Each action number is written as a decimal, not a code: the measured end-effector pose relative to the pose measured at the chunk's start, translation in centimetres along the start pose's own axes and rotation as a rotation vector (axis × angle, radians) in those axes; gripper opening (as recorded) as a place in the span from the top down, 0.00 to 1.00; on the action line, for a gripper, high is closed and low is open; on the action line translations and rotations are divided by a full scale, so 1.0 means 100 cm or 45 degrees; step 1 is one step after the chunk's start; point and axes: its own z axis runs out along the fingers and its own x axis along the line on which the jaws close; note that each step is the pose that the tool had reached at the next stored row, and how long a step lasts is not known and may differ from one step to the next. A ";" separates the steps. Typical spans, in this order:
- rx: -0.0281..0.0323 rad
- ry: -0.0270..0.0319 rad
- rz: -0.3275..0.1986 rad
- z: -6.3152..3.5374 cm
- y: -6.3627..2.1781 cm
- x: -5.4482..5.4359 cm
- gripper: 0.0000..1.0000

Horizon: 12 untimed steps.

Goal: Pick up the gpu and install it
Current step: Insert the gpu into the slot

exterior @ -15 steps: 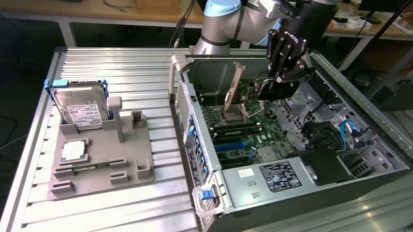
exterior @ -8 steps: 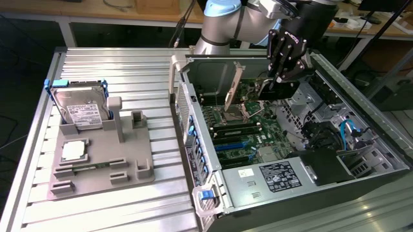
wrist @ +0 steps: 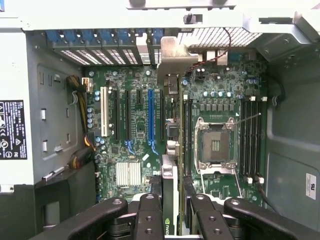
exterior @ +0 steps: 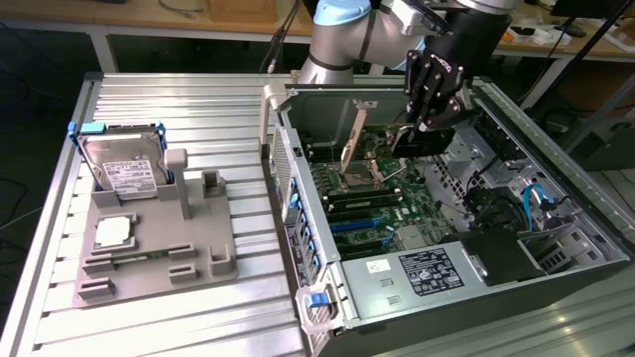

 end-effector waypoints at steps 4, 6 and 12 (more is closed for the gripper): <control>0.0001 -0.0001 0.000 0.0099 0.0007 0.001 0.73; 0.0001 -0.0002 0.000 0.0138 0.0007 0.002 0.73; 0.0001 -0.0001 0.000 0.0246 0.0006 0.004 0.73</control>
